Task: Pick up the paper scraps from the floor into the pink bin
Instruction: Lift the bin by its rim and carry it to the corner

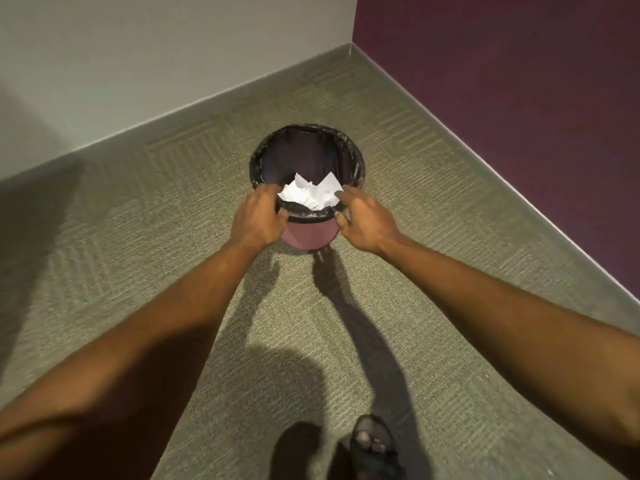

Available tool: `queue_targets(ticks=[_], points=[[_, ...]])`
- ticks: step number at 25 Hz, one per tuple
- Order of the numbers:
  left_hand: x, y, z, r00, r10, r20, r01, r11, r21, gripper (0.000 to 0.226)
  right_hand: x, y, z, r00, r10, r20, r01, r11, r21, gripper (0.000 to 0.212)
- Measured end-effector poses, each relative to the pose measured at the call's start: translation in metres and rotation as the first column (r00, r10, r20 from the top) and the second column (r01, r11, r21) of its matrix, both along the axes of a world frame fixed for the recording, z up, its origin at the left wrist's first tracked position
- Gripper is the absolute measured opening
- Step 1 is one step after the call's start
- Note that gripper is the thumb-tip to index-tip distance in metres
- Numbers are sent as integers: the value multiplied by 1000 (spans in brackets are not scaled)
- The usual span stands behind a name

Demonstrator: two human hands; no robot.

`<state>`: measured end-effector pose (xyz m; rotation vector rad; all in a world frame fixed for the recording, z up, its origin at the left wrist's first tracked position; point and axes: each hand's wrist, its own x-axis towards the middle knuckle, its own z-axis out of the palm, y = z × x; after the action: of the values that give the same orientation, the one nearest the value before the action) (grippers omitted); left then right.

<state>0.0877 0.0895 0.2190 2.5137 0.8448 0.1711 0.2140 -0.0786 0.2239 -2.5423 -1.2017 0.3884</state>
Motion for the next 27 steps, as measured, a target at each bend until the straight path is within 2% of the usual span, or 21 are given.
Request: queue_targets(ticks=[5, 8, 13, 17, 19, 21, 24, 27], points=[[-6, -5, 46, 995, 56, -78, -69, 984, -167, 31, 14, -5, 57, 999, 24, -40, -29, 992, -120, 44], [-7, 4, 67, 989, 119, -88, -134, 973, -190, 28, 26, -6, 74, 994, -14, -109, -1, 990, -143, 40], [-3, 33, 75, 985, 162, -68, -173, 956, -238, 23, 51, 14, 75, 976, -153, -153, 134, 983, -124, 29], [19, 71, 50, 958, 273, -84, -285, 901, -327, 27, 75, 42, 47, 933, -267, -240, 240, 961, -136, 25], [40, 89, 30, 922, 367, -124, -386, 840, -382, 30, 91, 58, 27, 900, -365, -238, 346, 931, -116, 26], [59, 102, 11, 895, 415, -165, -444, 789, -426, 30, 103, 68, 9, 827, -486, -281, 473, 873, -119, 33], [81, 121, -15, 895, 389, -221, -447, 771, -454, 34, 117, 81, -16, 716, -608, -342, 592, 789, -163, 32], [93, 136, -32, 884, 390, -258, -467, 768, -439, 36, 128, 90, -37, 671, -660, -338, 641, 746, -182, 29]])
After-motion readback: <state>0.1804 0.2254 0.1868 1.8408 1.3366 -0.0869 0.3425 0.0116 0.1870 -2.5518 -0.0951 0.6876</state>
